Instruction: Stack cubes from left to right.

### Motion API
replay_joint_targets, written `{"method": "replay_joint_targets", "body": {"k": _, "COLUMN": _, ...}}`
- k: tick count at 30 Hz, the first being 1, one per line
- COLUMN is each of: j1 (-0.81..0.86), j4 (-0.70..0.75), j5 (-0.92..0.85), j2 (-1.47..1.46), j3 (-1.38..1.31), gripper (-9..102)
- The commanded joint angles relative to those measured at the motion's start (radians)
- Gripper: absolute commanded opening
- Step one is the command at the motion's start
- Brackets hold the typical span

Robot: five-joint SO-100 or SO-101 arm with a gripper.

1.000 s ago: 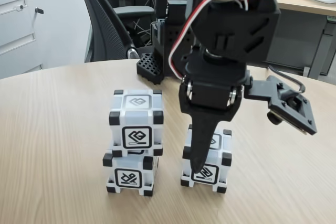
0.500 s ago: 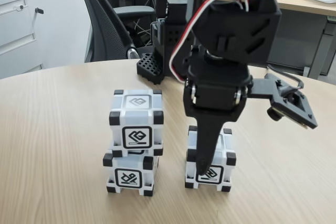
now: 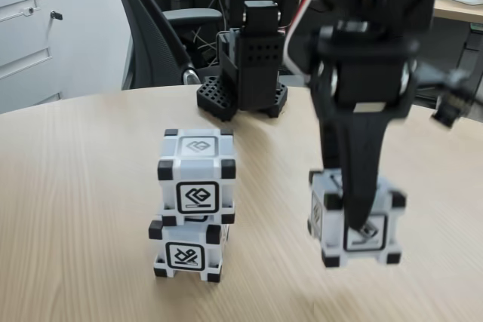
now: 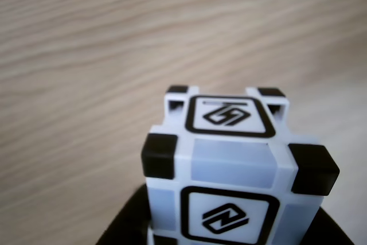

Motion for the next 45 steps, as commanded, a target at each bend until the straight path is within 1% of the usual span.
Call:
{"method": "replay_joint_targets", "body": {"k": 1, "j1": -0.02, "j4": -0.009, "j5": 0.011, "j2": 0.143, "j3": -0.025, "gripper": 0}}
{"method": "replay_joint_targets", "body": {"k": 10, "j1": -0.034, "j4": 0.003, "j5": -0.034, "j2": 0.37, "j3": -0.025, "gripper": 0}}
{"method": "replay_joint_targets", "body": {"k": 17, "j1": -0.015, "j4": 0.005, "j5": -0.124, "j2": 0.491, "j3": -0.025, "gripper": 0}}
{"method": "replay_joint_targets", "body": {"k": 21, "j1": -0.009, "j4": 0.006, "j5": -0.172, "j2": 0.508, "j3": -0.025, "gripper": 0}}
{"method": "replay_joint_targets", "body": {"k": 31, "j1": 0.236, "j4": 0.008, "j5": -0.264, "j2": 0.499, "j3": -0.021, "gripper": 0}}
{"method": "replay_joint_targets", "body": {"k": 37, "j1": 0.291, "j4": 0.011, "j5": -0.264, "j2": 0.494, "j3": -0.008, "gripper": 0}}
{"method": "replay_joint_targets", "body": {"k": 40, "j1": 0.293, "j4": 0.058, "j5": -0.235, "j2": 0.494, "j3": -0.008, "gripper": 0}}
{"method": "replay_joint_targets", "body": {"k": 45, "j1": 0.281, "j4": 0.236, "j5": -0.176, "j2": 0.497, "j3": -0.02, "gripper": 0}}
